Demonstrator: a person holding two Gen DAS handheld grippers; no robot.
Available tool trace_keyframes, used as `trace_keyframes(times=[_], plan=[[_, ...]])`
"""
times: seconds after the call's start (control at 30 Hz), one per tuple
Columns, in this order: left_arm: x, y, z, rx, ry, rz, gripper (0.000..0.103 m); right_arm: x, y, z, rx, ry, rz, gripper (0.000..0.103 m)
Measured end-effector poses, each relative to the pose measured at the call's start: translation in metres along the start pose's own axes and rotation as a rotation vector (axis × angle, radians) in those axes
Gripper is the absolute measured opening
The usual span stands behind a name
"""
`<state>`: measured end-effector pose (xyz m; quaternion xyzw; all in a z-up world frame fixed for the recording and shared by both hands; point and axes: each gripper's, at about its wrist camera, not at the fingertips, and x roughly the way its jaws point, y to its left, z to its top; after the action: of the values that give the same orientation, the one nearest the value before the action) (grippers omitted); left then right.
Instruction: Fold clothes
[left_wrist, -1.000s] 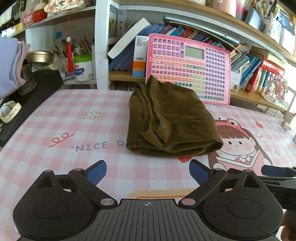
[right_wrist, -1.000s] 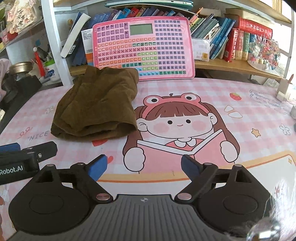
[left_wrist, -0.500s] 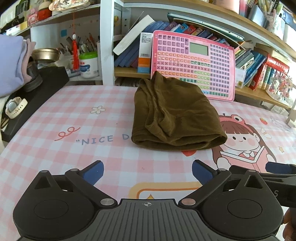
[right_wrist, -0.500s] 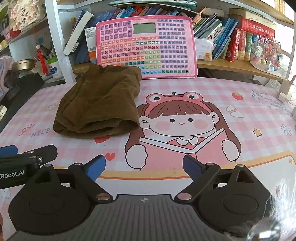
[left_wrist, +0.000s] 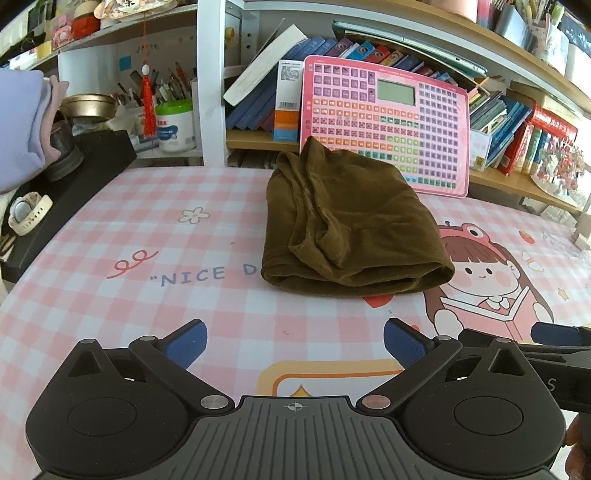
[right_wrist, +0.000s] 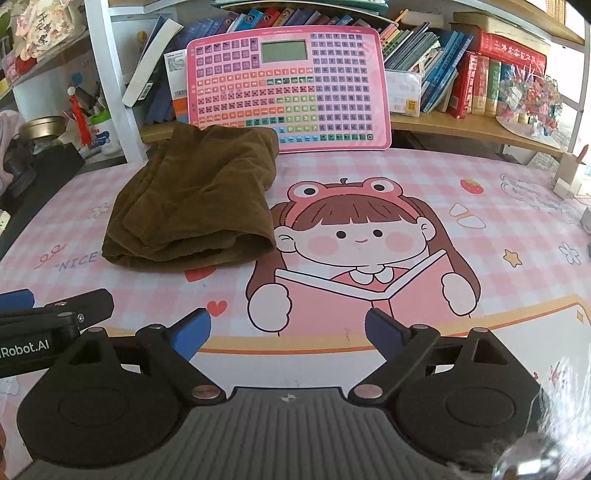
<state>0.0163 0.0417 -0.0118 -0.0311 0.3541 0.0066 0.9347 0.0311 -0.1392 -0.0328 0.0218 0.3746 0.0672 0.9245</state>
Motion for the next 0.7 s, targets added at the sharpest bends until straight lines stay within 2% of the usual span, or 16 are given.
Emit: trace_keyframes(times=[0.7], plan=[[0.0005, -0.0038, -0.0001, 0.013, -0.003, 0.015, 0.103, -0.0021, -0.0034, -0.0005, 0.010, 0.011, -0.016, 0.091]])
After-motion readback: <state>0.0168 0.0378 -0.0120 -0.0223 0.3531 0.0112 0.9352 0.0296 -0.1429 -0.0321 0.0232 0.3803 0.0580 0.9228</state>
